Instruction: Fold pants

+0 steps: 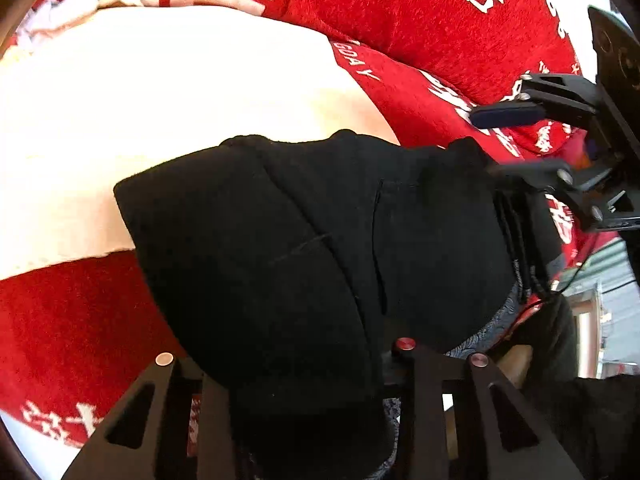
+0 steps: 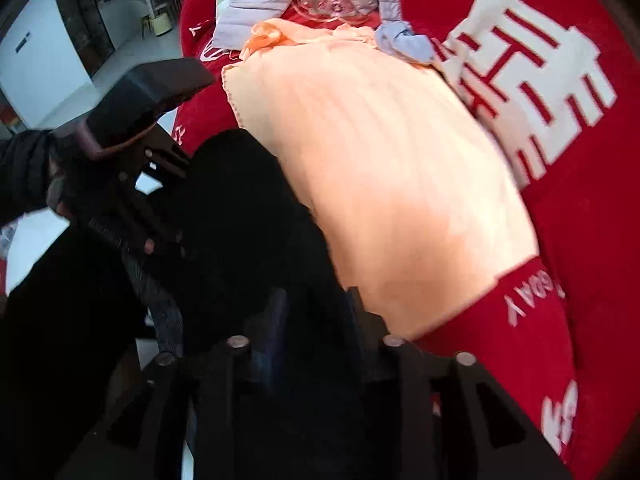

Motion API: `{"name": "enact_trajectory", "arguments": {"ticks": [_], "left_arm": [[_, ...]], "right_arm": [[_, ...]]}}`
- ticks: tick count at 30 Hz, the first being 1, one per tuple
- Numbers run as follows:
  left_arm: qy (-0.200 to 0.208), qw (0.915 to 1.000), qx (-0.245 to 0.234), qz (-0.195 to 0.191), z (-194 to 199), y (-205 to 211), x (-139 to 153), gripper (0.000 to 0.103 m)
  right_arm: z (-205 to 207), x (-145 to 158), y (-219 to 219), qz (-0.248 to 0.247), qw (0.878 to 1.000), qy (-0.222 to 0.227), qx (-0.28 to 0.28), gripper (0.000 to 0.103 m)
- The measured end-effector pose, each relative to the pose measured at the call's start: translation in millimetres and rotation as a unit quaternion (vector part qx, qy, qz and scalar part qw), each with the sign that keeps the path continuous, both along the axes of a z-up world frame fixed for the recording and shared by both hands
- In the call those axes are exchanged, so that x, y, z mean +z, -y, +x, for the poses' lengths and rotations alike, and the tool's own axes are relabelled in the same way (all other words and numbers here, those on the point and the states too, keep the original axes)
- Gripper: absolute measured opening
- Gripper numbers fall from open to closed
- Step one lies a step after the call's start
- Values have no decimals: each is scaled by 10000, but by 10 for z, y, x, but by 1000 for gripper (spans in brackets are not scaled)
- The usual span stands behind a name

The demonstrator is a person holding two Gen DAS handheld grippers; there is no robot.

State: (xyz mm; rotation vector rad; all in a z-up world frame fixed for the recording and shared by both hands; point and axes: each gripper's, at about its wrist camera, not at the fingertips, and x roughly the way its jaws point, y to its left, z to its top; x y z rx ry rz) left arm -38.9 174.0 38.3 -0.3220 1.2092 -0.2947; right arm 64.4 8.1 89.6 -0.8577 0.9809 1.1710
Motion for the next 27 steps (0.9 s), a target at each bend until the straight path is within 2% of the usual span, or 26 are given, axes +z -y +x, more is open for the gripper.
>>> {"name": "enact_trajectory", "arguments": {"ticks": [1, 2, 4, 7, 10, 11, 16, 18, 20, 23, 25, 27], "left_arm": [[32, 9999, 13, 103, -66, -11, 39, 35], [54, 9998, 18, 182, -79, 29, 60, 35], [103, 9995, 7, 304, -142, 80, 176, 34], [94, 9992, -2, 398, -176, 117, 308, 33], [90, 9985, -34, 541, -200, 199, 439, 32], [78, 9982, -35, 590, -204, 216, 467, 32], [-63, 9983, 130, 573, -200, 297, 556, 32], [-54, 9980, 138, 618, -211, 346, 626, 32], [-22, 9978, 134, 652, -223, 420, 715, 32], [25, 9973, 110, 724, -229, 564, 840, 32], [61, 9969, 72, 786, -248, 665, 938, 31], [81, 9966, 41, 824, -259, 760, 1029, 29]], "right_arm": [[-22, -8, 146, -199, 9997, 137, 31, 65], [-38, -35, 245, -362, 9991, 215, 57, 68], [-75, -138, 457, -701, 9972, 245, 24, 68], [-173, -358, 691, -1010, 9949, 8, 8, 68], [-323, -738, 718, -1395, 9902, 54, 51, 68], [-383, -757, 690, -1248, 9919, 232, 72, 72], [-411, -469, 676, -809, 9963, 279, 42, 72], [-447, -399, 739, -789, 9966, 205, 107, 72], [-516, -462, 786, -951, 9950, 181, 235, 72], [-612, -762, 799, -1240, 9914, 309, 287, 71], [-768, -681, 757, -1069, 9928, 386, 376, 71], [-749, -617, 730, -956, 9933, 544, 361, 70]]}}
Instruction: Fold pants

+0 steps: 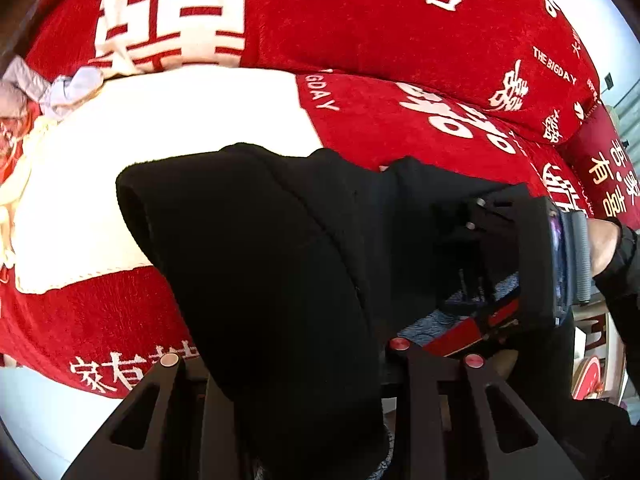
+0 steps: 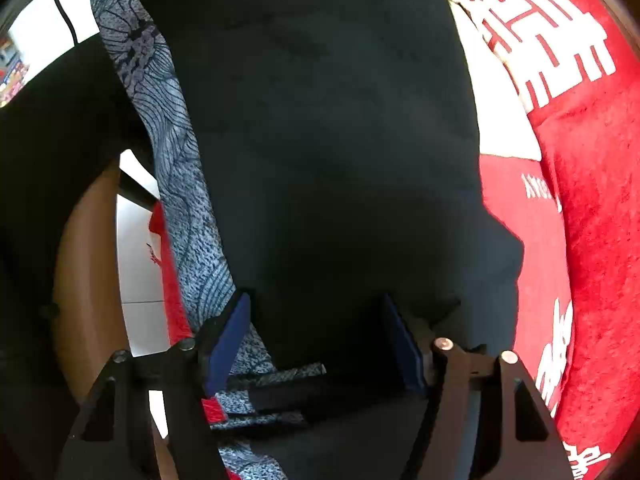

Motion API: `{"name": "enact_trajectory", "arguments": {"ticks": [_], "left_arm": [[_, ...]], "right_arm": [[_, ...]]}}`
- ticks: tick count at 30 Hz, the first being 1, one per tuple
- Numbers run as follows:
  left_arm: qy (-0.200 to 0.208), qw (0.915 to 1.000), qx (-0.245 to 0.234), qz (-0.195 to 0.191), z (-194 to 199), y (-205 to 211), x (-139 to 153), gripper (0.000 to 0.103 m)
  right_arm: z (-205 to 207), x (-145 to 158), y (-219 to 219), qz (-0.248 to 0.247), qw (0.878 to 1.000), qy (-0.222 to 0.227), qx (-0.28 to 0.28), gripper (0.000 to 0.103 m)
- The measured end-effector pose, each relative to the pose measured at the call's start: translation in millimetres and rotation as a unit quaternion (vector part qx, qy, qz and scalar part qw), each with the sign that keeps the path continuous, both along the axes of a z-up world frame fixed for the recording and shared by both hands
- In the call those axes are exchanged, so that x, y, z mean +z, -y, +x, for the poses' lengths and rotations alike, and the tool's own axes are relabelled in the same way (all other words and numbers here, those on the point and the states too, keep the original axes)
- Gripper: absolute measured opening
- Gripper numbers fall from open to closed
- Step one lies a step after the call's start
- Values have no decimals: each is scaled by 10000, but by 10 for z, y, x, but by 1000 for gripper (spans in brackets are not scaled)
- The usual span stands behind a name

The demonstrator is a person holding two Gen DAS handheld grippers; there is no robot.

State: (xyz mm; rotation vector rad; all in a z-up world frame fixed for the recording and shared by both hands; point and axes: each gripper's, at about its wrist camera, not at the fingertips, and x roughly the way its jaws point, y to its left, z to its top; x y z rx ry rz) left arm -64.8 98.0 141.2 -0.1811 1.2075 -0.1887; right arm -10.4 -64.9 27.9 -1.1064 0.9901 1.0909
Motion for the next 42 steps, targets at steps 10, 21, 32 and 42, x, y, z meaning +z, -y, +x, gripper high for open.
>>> {"name": "enact_trajectory", "arguments": {"ticks": [10, 21, 32, 42], "left_arm": [[104, 9996, -209, 168, 85, 441, 306, 29], [158, 9976, -643, 216, 309, 1162, 530, 27], [68, 9957, -890, 257, 512, 1597, 525, 27], [123, 9978, -634, 142, 380, 1324, 548, 27]], "right_arm": [[285, 38, 35, 250, 9978, -210, -580, 90], [-132, 880, 821, 1727, 9806, 285, -887, 90], [-978, 301, 1625, 981, 9733, -1563, -1364, 90], [-32, 427, 1429, 2745, 8753, -1881, -3510, 79]]}}
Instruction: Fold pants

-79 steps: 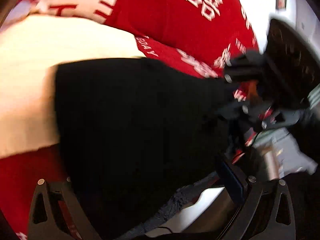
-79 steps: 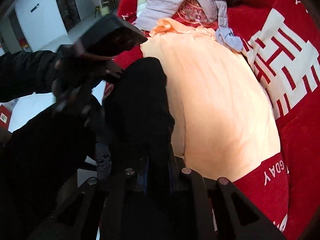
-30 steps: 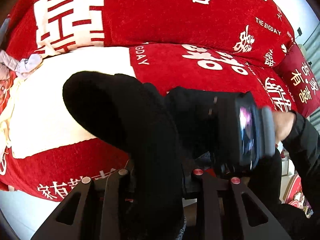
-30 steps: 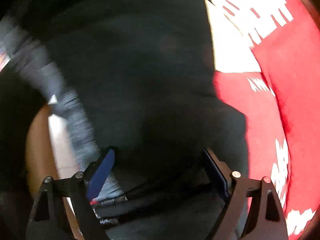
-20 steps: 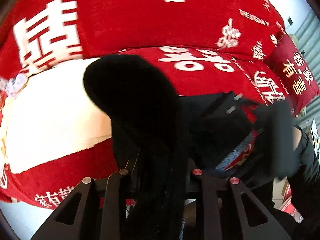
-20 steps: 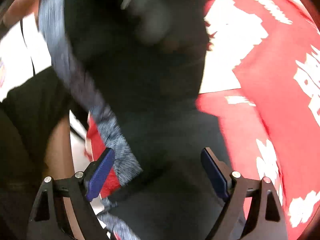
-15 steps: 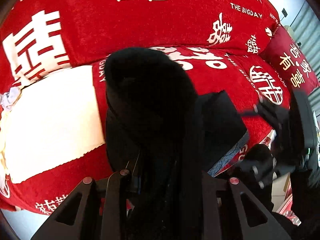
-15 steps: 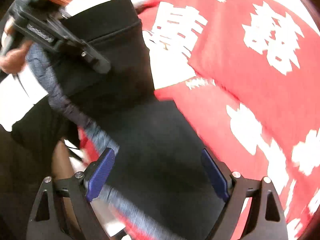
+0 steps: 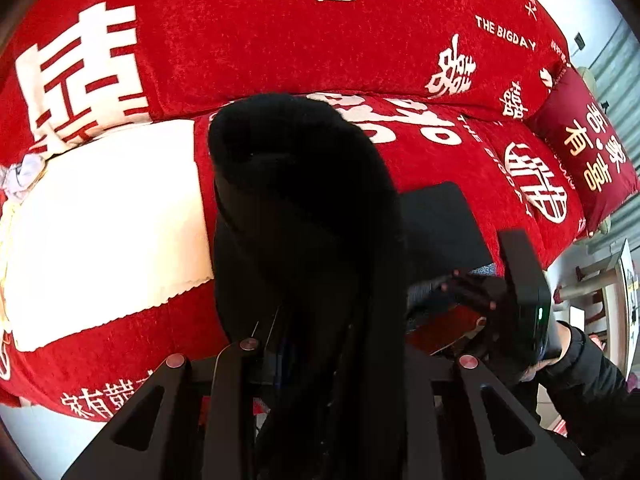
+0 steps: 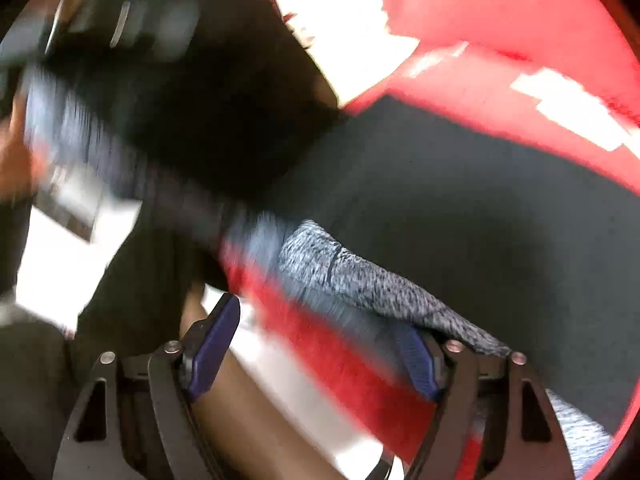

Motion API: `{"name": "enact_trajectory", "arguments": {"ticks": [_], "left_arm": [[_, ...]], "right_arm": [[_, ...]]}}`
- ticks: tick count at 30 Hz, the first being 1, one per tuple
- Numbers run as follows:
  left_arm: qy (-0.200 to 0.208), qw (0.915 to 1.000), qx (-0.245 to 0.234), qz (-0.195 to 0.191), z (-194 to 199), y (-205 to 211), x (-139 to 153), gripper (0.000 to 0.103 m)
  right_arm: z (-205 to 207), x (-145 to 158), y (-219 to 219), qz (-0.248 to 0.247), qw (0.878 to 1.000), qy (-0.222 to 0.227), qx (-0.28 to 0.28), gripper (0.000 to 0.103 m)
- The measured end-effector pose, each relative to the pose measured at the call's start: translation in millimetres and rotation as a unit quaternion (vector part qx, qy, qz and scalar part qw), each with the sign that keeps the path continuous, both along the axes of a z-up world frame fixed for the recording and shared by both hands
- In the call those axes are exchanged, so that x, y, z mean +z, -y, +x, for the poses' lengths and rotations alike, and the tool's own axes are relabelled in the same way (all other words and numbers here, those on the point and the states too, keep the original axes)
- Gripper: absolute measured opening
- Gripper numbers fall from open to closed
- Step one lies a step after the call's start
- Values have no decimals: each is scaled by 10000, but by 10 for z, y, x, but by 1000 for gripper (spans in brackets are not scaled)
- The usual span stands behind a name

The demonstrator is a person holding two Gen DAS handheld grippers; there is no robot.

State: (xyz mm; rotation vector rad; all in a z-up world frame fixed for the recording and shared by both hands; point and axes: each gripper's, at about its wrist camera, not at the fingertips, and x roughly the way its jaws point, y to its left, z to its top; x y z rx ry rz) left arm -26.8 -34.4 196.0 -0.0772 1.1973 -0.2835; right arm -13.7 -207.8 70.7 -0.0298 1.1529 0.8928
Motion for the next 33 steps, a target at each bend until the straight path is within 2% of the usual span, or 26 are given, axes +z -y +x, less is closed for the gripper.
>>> {"name": "enact_trajectory", "arguments": {"ticks": [2, 6, 10, 12, 14, 16, 18, 19, 20, 22, 24, 26, 29, 33], "left_arm": [[8, 9999, 69, -88, -7, -64, -2, 27], [30, 9999, 32, -130, -9, -46, -11, 27], [47, 9999, -37, -124, 6, -17, -14, 26], [36, 9998, -14, -175, 24, -25, -20, 27], [38, 9998, 4, -200, 34, -8, -21, 27], [35, 9998, -32, -173, 39, 23, -31, 26], [27, 9999, -83, -91, 44, 104, -38, 27], [27, 9999, -95, -42, 48, 144, -35, 27], [28, 9999, -112, 13, 54, 178, -29, 27], [4, 9999, -146, 42, 75, 248, -13, 27], [-50, 9998, -198, 51, 122, 343, -9, 27], [-95, 9996, -274, 58, 174, 460, -10, 27], [-161, 9988, -452, 79, 281, 757, -7, 27], [-260, 9973, -660, 215, 478, 1285, 9, 27]], "right_arm": [[38, 51, -47, 43, 9998, -145, 97, 80], [-177, 89, -13, -180, 9978, -122, 633, 80], [-467, 397, 168, 180, 9922, 400, 1168, 81], [-478, 463, 232, 415, 9926, 262, 1108, 87], [-381, 258, 223, 281, 9960, -108, 842, 88], [-276, -131, 106, 85, 9958, -713, 568, 88], [-131, -408, 13, -403, 9966, -716, 101, 88], [-72, -463, 4, -293, 9963, -805, -43, 87], [-46, -412, 30, 33, 9961, -866, -140, 87], [-84, -190, 107, 345, 9969, -697, -124, 87], [-203, 84, 256, 364, 9992, -185, -20, 87], [-276, 266, 474, 15, 9994, 295, -205, 88], [-305, 381, 886, -663, 9925, 694, -752, 88], [-257, 463, 1445, -821, 9837, 856, -1355, 88]]}}
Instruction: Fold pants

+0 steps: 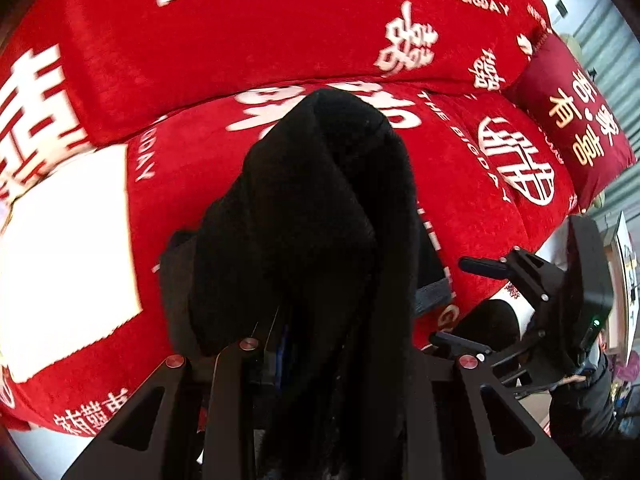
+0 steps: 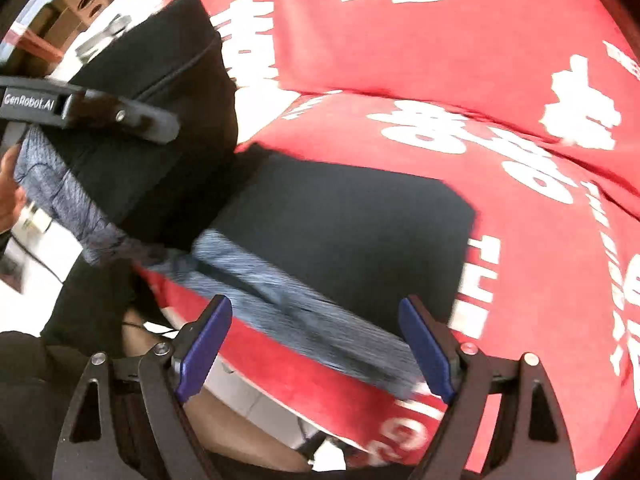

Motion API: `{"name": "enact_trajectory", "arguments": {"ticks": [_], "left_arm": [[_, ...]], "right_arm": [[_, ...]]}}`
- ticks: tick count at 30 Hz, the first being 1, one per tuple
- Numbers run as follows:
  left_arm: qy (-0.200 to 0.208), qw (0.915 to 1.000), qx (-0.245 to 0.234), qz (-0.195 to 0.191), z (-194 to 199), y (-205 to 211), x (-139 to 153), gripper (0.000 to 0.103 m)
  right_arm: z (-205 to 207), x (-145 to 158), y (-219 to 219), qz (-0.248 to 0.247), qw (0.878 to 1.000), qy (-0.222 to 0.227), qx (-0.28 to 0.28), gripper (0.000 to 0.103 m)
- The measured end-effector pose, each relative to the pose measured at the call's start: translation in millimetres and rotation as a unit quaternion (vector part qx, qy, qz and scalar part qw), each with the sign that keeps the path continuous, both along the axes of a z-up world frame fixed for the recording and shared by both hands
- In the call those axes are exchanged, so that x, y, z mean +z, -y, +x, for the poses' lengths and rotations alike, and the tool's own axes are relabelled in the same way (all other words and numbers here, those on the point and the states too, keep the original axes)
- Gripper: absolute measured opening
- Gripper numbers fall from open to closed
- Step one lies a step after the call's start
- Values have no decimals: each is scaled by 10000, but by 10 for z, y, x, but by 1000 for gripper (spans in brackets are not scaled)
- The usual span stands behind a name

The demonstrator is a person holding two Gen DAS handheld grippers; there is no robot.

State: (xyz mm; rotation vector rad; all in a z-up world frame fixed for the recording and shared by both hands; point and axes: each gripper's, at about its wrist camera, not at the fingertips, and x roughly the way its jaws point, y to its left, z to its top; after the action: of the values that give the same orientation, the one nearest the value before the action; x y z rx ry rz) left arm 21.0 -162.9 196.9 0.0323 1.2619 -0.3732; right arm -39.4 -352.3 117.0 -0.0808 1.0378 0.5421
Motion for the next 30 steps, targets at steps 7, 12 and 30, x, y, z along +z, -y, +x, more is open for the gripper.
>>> {"name": "enact_trajectory", "arguments": {"ticks": [7, 12, 30], "left_arm": [[-448, 9978, -223, 441, 362, 843, -445, 27], [-721, 9927, -176, 953, 527, 1144, -1012, 28], [169, 9998, -104, -71, 167, 493, -187, 69]], "right_arm": [[-47, -121, 325, -166, 9990, 27, -421, 88], [-95, -315, 358, -266, 9983, -69, -519, 88], [143, -236, 210, 1257, 9919, -110, 159, 92]]}}
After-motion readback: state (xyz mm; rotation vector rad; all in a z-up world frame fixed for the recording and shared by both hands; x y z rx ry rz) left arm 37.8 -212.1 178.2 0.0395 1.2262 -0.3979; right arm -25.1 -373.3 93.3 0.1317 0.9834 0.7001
